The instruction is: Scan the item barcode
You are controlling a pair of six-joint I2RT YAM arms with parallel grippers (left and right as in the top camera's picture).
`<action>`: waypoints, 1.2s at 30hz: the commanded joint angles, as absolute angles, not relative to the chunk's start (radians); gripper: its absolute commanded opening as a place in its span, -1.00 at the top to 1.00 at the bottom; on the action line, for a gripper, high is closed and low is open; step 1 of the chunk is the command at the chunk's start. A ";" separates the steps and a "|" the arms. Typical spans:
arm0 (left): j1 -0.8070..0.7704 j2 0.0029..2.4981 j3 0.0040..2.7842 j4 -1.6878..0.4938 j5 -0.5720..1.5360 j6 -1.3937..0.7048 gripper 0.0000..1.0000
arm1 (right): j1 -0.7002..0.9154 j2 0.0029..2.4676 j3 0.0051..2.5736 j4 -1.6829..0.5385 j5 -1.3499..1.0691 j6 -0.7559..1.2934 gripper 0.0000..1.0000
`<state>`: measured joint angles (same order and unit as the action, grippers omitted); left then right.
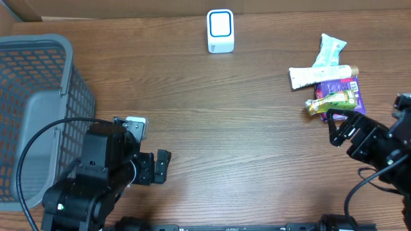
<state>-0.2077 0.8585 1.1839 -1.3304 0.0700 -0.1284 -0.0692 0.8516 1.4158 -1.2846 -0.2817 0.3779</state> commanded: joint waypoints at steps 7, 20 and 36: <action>-0.203 0.857 1.185 -1.327 0.059 -0.138 -0.99 | -0.044 0.630 1.027 -0.759 -0.224 -0.028 -1.00; -0.203 0.857 1.185 -1.327 0.059 -0.138 -0.99 | 0.020 0.174 0.271 -0.015 -0.217 -0.031 -1.00; -0.203 0.857 1.185 -1.327 0.059 -0.138 -0.99 | 0.060 0.002 0.008 0.027 -0.186 -0.031 -1.00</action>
